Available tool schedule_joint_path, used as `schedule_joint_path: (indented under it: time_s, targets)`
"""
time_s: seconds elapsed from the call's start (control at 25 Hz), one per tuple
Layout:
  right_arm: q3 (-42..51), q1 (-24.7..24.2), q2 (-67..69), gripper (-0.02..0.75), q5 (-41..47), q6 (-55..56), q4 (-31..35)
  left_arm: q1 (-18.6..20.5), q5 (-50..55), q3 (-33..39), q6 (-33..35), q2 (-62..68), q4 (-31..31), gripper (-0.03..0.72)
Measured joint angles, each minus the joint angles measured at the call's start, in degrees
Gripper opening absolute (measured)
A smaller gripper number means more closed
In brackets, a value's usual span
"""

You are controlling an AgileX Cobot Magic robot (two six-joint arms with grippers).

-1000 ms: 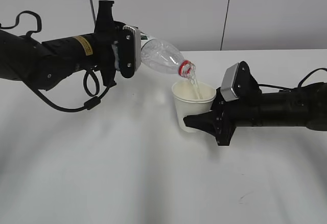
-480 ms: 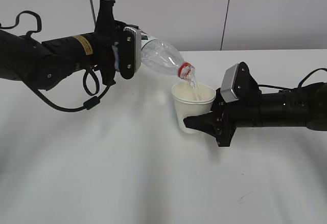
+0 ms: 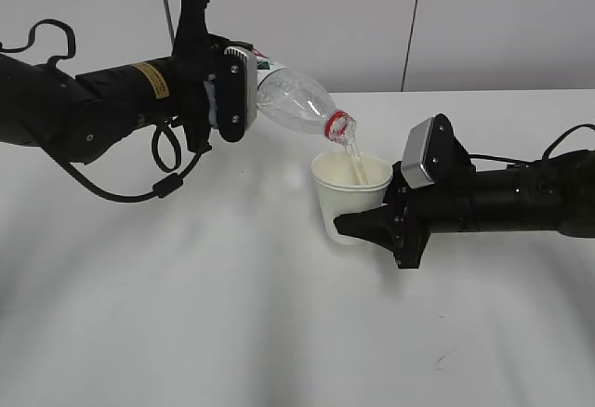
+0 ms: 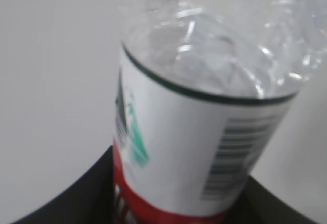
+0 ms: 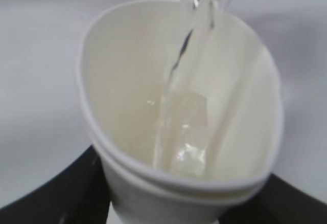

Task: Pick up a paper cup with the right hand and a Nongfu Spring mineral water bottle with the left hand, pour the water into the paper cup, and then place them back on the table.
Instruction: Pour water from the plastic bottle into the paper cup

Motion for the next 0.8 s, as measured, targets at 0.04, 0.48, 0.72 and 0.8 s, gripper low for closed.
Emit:
schedule_joint_path:
  time_s: [0.04,0.48,0.72,0.8]
  targets:
    - [0.0,0.0,0.0,0.394,0.0,0.0,0.0,0.0,0.0,0.0,0.0,0.0,0.0,0.323]
    - [0.0,0.0,0.1,0.394,-0.3,0.0,-0.4,0.0,-0.1,-0.3,2.3,0.0,-0.1,0.323]
    - [0.0,0.0,0.1,0.394,-0.3,0.0,-0.4,0.0,-0.4,-0.3,2.6,0.0,-0.1,0.323]
    - [0.0,0.0,0.1,0.394,-0.3,0.0,-0.5,0.0,-0.4,-0.3,2.6,0.0,-0.1,0.323]
